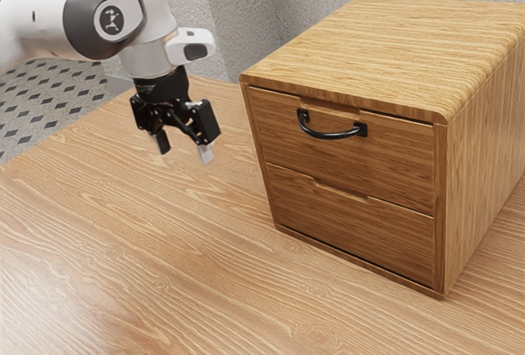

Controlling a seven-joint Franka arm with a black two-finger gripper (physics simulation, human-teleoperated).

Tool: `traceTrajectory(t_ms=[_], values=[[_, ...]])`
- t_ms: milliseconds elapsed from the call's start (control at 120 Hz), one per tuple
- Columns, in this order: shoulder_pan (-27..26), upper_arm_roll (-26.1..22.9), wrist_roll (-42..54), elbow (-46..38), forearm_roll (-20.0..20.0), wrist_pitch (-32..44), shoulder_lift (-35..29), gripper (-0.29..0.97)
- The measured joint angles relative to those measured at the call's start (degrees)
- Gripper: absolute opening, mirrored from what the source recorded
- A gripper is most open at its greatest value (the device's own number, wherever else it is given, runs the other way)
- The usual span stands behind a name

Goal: Pull the drawer handle with one arm to open the drawer

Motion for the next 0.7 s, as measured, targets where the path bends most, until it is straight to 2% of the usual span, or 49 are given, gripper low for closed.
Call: traceTrajectory(t_ms=[233,333,417,542,700], values=[[0.7,-0.1,0.2,0.4,-1.2,-0.3,-0.2,0.68],[2.9,-0.7,-1.8,2.5,-2.6,-1.0,-6.7,0.68],[6.1,-4.0,-9.3,2.7,-3.2,-1.3,-9.1,0.68],[0.5,-7.1,-25.5,2.5,-3.7,-1.0,-7.1,0.68],[-7.7,-8.0,-42.2,2.1,-3.8,-0.8,-6.8,0.68]])
